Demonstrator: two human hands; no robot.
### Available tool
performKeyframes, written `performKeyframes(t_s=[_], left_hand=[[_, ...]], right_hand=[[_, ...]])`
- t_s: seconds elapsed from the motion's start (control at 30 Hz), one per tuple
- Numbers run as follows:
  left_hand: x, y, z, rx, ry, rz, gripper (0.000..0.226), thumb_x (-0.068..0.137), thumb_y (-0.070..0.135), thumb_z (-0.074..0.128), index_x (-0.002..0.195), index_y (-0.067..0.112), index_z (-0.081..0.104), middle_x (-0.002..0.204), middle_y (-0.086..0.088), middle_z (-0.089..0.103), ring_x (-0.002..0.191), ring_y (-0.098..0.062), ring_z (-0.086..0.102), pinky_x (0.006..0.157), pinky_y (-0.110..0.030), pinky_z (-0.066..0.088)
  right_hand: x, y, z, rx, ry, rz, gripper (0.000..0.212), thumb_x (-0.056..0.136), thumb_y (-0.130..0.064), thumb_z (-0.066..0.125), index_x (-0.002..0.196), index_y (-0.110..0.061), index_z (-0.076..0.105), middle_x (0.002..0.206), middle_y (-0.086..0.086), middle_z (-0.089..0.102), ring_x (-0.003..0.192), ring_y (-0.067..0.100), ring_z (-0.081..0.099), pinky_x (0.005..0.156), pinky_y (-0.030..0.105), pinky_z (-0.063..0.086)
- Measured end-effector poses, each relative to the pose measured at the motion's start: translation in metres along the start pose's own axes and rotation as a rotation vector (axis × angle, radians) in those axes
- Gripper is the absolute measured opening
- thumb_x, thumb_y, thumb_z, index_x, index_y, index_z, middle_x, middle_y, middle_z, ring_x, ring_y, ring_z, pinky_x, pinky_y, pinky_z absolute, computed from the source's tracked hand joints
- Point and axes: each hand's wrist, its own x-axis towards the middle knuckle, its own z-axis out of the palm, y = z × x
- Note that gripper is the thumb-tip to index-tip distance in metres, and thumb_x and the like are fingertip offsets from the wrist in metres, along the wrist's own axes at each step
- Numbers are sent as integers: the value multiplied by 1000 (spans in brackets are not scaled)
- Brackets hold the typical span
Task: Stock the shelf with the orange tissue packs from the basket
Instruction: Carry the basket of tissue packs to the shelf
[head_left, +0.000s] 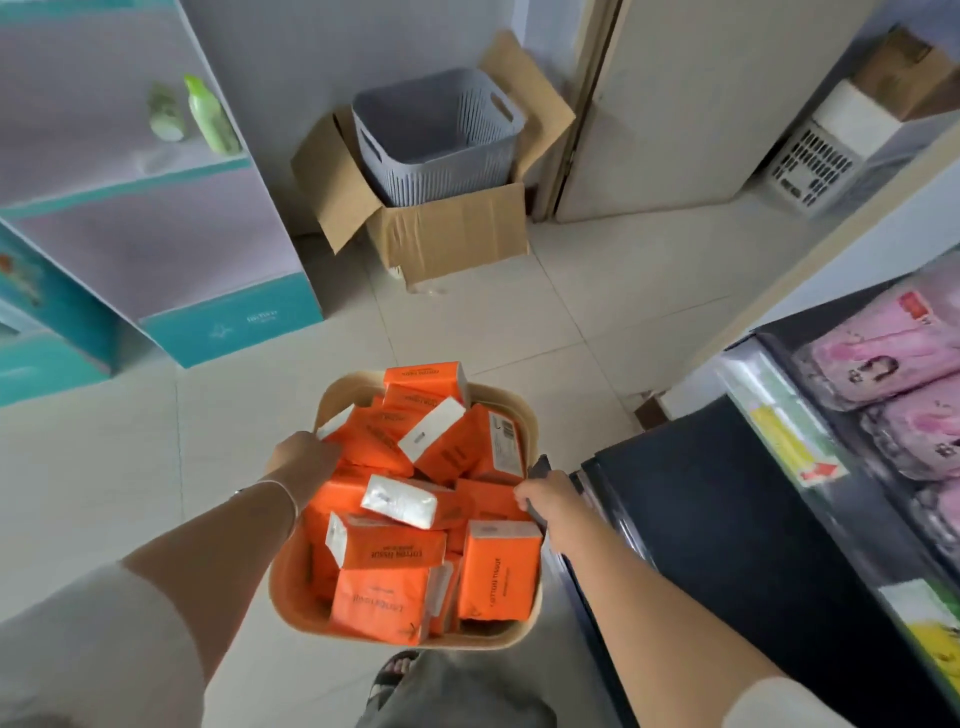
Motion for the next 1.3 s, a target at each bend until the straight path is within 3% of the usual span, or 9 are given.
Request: performKeyframes(t_s=[0.17,0.33,0.43,0.57,0.8,0.93,1.07,1.17,1.3], left_hand=[[47,-40,60,9,-35,10,24,93,24,47,97,6,64,88,-14,65,82,-31,61,78,-36,52],[88,-73,124,17,-107,47,28,93,33,48,95,10,65,85,-10,66,69,-22,59,67,-33,48],[109,-88,163,1,-118,45,26,93,32,48,98,12,64,87,-10,67,76,-25,62,72,-36,53],[128,-97,207,45,-126,80,18,96,27,46,97,13,57,77,-5,60,68,-20,55,61,-29,45],[157,-103,254,145,-140,96,30,94,31,41,103,12,63,97,-13,68,88,-30,65,87,-43,54],[173,-111,266,164,-98,123,35,93,34,39,105,10,62,91,-13,67,82,-30,65,84,-42,55],[175,-120,277,188,0,126,50,88,44,40,123,10,51,113,-18,63,103,-39,59,95,-47,46],[176,-128,278,146,15,188,56,85,51,40,121,11,52,114,-15,64,104,-38,59,95,-48,45],[152,-135,258,88,-100,297,54,90,47,47,126,7,55,121,-18,60,109,-36,57,97,-42,45]], right_hand=[[74,58,31,17,49,43,25,79,1,54,103,-3,48,90,15,54,88,29,57,72,33,47],[140,105,42,62,86,69,13,83,0,53,85,-9,45,76,12,48,75,27,54,62,31,42],[174,129,44,66,101,90,19,81,-4,55,97,-6,46,75,11,46,69,25,51,55,28,38],[209,157,43,-12,147,82,37,79,-15,62,113,-8,50,97,15,59,88,28,61,65,32,47],[240,169,32,-88,224,-13,25,83,-13,56,106,-8,46,88,10,53,82,24,55,56,27,38],[251,177,29,-44,298,-102,13,85,-16,59,93,-11,50,84,10,57,77,24,56,59,27,40],[252,185,29,-25,313,-192,13,86,-19,60,78,-15,51,88,14,63,78,25,59,68,35,49],[243,185,30,-43,299,-240,19,86,-15,56,69,-14,48,75,10,59,68,22,56,63,28,45],[211,195,37,-45,309,-297,16,91,-19,55,80,-15,44,79,6,53,77,24,57,67,30,46]])
